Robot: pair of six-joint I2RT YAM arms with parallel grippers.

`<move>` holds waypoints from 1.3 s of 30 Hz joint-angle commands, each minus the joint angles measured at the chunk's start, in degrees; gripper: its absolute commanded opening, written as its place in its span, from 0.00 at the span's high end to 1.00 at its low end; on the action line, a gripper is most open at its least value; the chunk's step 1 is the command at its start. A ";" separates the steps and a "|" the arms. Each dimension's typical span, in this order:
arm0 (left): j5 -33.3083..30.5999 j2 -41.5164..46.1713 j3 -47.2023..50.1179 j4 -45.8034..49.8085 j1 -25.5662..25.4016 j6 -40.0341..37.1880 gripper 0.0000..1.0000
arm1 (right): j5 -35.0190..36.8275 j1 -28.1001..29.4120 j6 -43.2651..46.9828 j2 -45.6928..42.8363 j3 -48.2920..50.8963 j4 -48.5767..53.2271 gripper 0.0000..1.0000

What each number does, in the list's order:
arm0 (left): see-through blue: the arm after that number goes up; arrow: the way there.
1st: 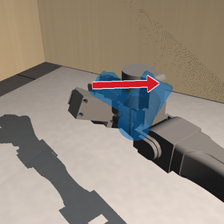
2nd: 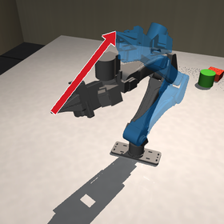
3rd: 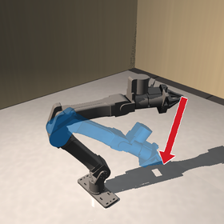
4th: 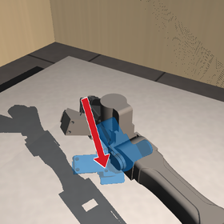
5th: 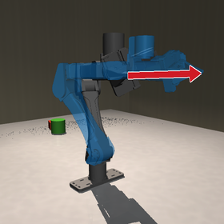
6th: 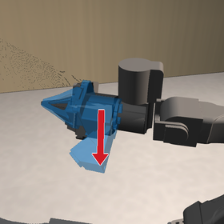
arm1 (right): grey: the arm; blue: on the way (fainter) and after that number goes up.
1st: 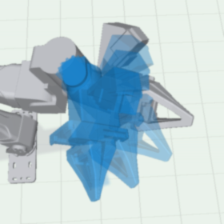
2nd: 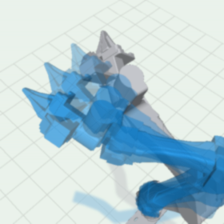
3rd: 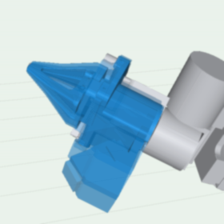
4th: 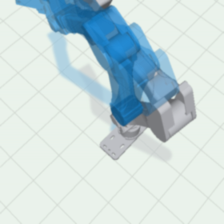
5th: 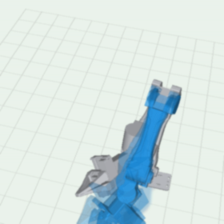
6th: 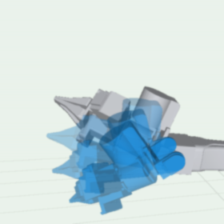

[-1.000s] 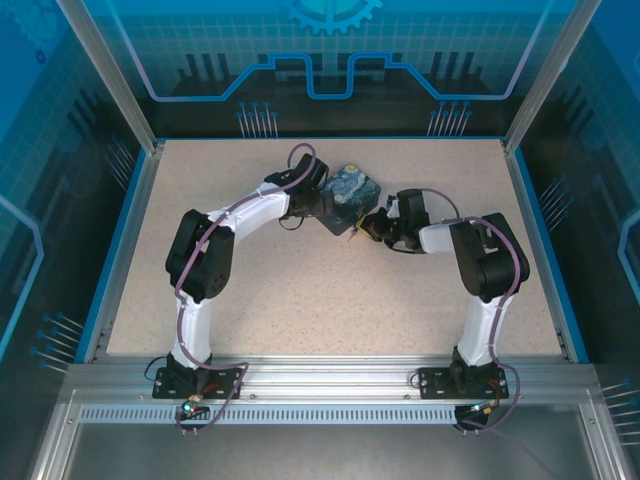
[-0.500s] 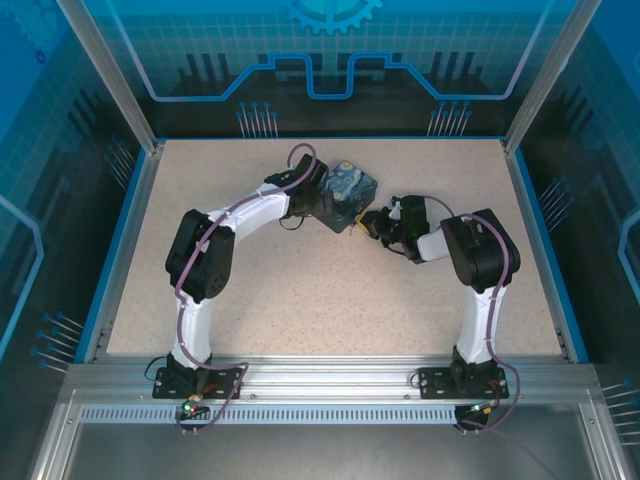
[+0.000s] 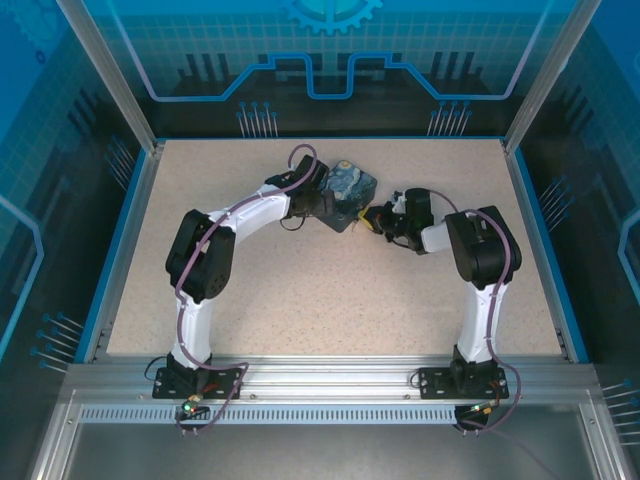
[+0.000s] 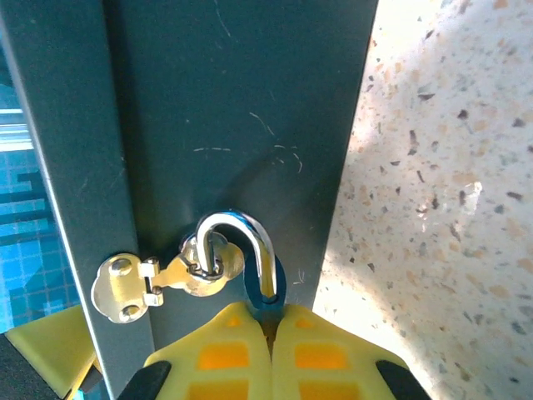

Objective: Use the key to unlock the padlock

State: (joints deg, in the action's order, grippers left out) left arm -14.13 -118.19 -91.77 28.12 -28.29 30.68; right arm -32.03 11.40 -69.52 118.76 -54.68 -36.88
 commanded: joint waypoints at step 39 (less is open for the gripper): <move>0.76 2.43 -1.97 8.93 0.53 -2.85 0.01 | 4.79 -4.81 25.59 -19.10 -3.82 44.61 1.00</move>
State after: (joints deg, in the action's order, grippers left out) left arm -14.11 -117.93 -92.40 29.67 -28.18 30.65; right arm -27.81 7.38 -43.68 102.45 -60.51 6.44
